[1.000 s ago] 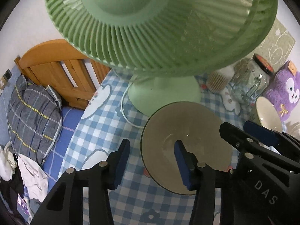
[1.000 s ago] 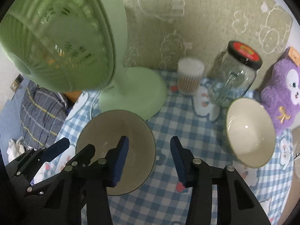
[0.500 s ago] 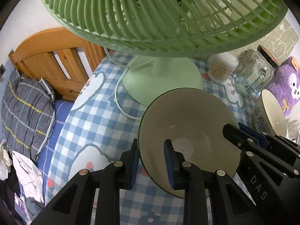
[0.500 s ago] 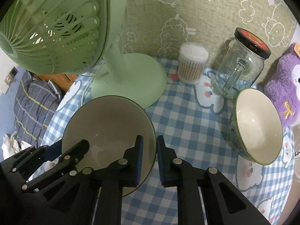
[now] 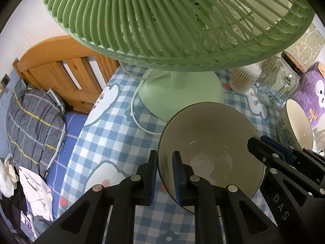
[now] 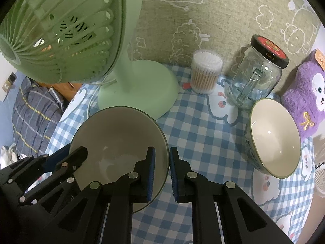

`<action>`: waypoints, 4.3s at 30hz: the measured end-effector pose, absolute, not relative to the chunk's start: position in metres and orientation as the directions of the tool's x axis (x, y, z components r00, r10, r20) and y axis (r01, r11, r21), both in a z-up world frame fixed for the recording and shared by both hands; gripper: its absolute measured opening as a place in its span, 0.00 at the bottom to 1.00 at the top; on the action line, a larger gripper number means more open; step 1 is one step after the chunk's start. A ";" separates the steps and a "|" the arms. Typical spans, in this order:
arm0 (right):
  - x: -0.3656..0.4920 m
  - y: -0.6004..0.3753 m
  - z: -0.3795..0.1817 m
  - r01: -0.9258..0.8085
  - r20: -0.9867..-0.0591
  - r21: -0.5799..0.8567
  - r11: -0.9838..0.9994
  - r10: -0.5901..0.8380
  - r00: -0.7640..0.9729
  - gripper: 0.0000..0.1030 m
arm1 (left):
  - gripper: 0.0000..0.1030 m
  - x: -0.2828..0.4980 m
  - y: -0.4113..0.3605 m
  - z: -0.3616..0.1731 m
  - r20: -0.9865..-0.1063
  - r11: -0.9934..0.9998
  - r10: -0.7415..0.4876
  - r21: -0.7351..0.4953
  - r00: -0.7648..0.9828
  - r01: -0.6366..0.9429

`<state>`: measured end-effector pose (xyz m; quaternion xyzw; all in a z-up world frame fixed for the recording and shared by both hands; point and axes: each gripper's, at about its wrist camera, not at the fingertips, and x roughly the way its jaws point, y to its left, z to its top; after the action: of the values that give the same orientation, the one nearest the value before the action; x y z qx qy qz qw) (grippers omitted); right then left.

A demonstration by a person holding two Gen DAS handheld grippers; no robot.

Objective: Organize plates and bowls
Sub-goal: 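Lift the second beige plate upright with both grippers, then carry the second beige plate over the first beige plate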

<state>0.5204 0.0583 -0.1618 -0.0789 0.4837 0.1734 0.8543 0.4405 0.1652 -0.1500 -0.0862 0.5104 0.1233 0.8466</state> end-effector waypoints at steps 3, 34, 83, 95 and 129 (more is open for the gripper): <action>0.521 0.060 -0.162 -0.374 -0.856 0.025 0.927 0.213 0.472 0.17 | 0.09 0.440 0.165 -0.150 -0.886 0.957 0.121 -0.015 0.448 -0.288; 0.491 0.032 -0.143 -0.323 -0.860 -0.010 0.946 0.157 0.486 0.08 | 0.06 0.418 0.140 -0.134 -0.896 0.973 0.092 -0.012 0.435 -0.229; 0.276 -0.055 -0.046 -0.026 -0.789 -0.006 1.000 0.011 0.614 0.08 | 0.06 0.252 0.061 -0.038 -0.834 0.997 -0.060 -0.024 0.548 0.072; 0.236 -0.074 -0.052 0.048 -0.794 -0.015 0.999 -0.041 0.607 0.08 | 0.06 0.222 0.041 -0.041 -0.838 0.988 -0.109 -0.031 0.534 0.154; 0.192 -0.097 -0.118 0.100 -0.865 -0.012 0.995 -0.061 0.499 0.08 | 0.06 0.180 0.018 -0.103 -0.901 0.980 -0.140 -0.066 0.410 0.190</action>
<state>0.1917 -0.0969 -0.1179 0.0199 0.4985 -0.0466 0.8654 0.1799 0.0182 -0.1030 0.0236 0.5340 -0.0984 0.8394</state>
